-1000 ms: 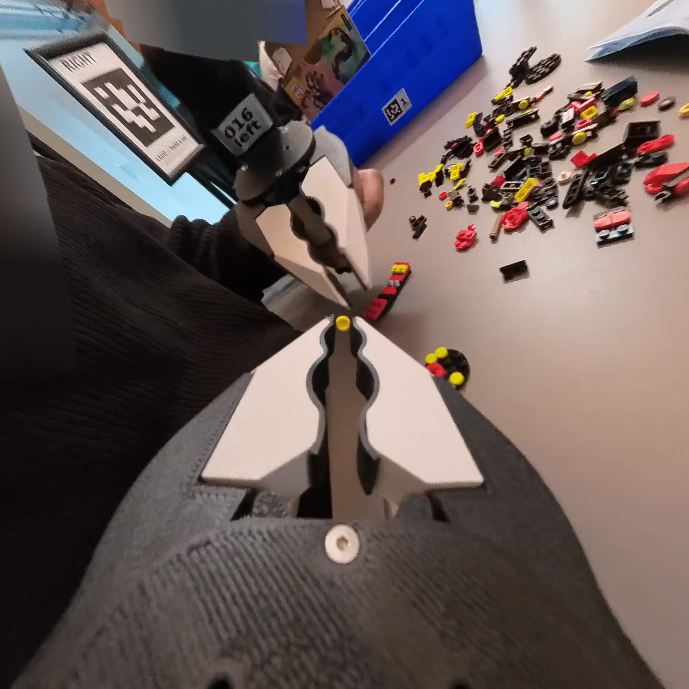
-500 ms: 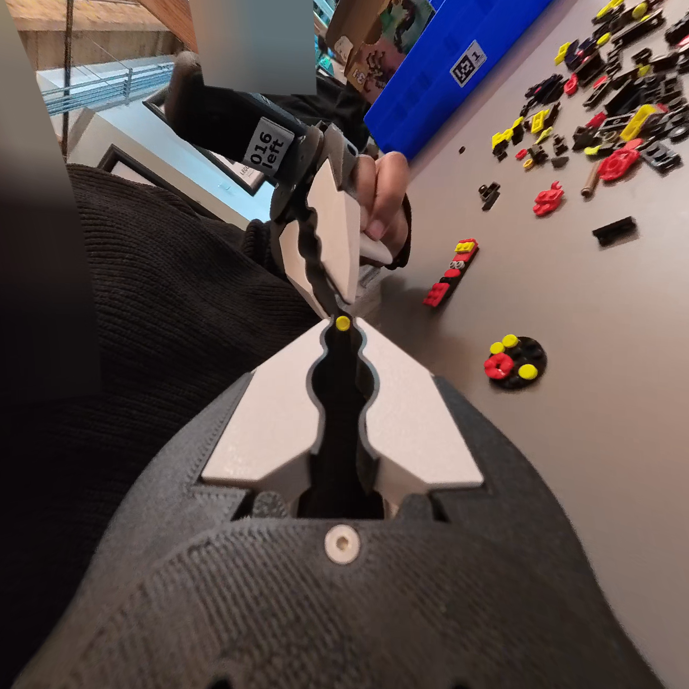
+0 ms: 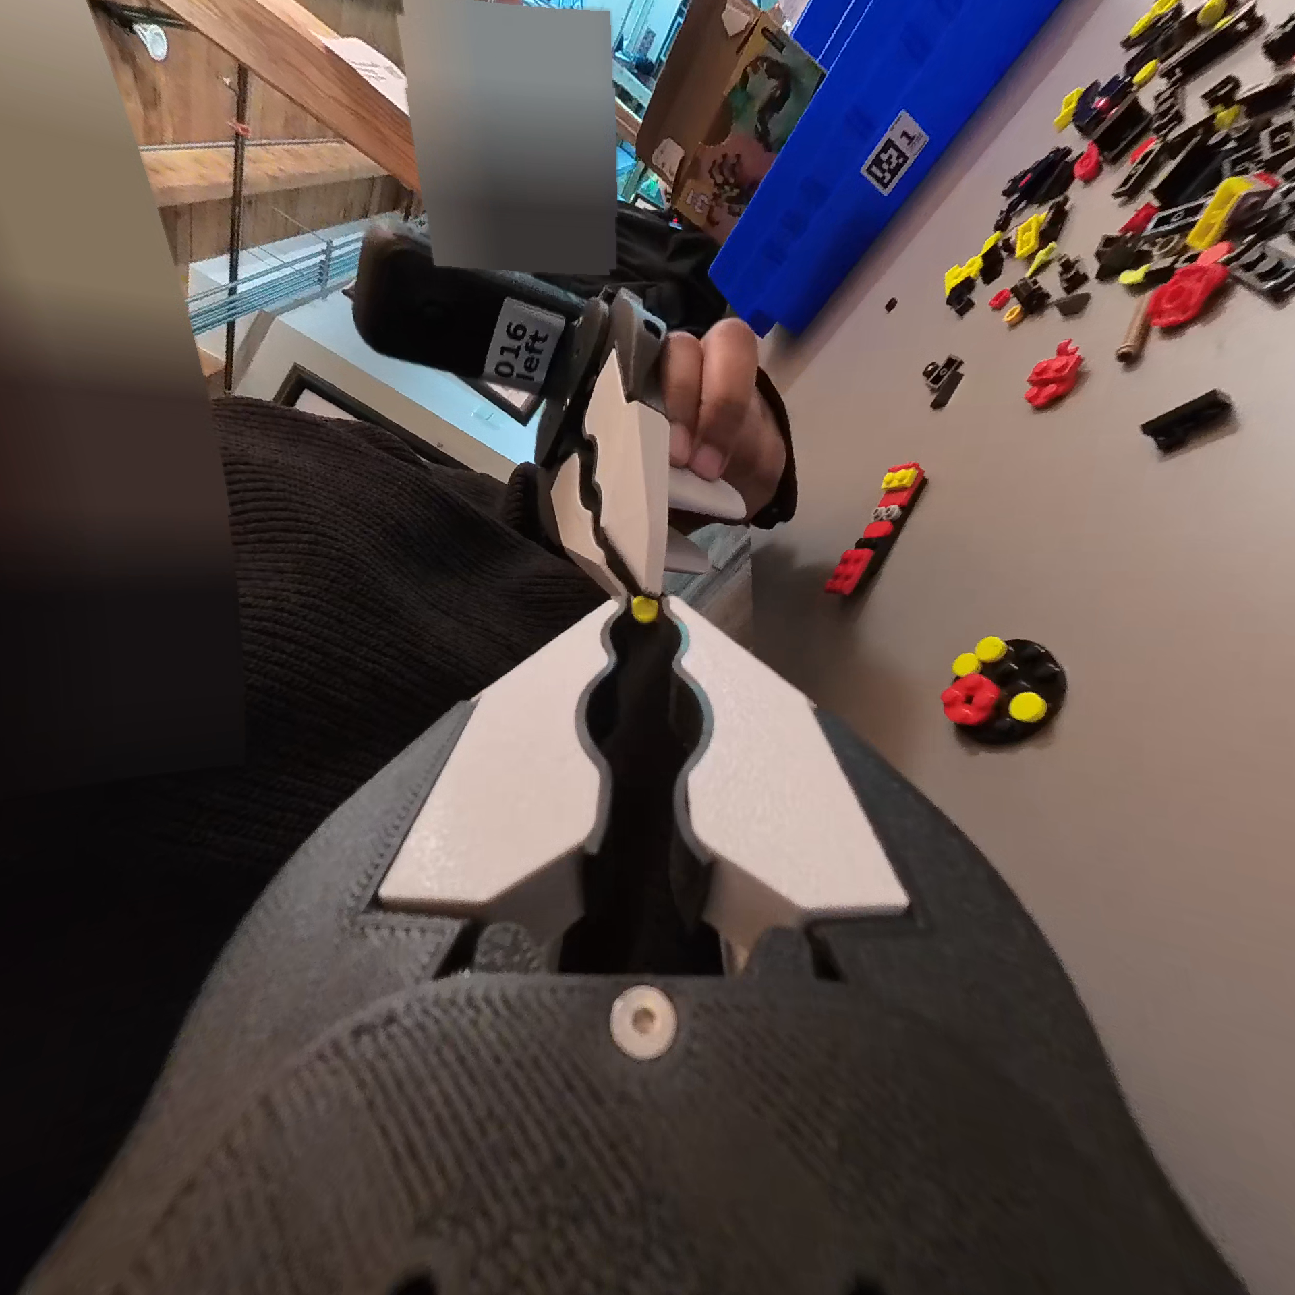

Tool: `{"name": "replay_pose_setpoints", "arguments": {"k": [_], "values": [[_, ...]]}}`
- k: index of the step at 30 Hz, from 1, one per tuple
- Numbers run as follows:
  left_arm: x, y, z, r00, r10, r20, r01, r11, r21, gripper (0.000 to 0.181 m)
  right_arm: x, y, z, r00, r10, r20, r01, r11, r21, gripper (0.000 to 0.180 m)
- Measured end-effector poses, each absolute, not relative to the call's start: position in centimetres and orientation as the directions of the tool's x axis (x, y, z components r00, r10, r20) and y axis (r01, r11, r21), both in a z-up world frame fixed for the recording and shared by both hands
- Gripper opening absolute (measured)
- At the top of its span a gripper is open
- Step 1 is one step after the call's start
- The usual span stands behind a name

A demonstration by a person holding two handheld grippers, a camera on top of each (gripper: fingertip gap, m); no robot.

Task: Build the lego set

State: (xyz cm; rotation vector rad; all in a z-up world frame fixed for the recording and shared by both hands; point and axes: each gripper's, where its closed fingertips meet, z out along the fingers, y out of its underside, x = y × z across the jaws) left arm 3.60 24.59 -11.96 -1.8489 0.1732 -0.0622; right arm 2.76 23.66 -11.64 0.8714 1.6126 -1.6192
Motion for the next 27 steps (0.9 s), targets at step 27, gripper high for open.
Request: {"name": "replay_pose_setpoints", "arguments": {"k": [27], "values": [[1.0, 25.0, -12.0, 0.837, -0.071, 0.543, 0.511, -0.255, -0.821, 0.0, 0.6, 24.7, -11.4, -0.896, 0.374, -0.24, 0.318, 0.161, -0.934, 0.011]]}}
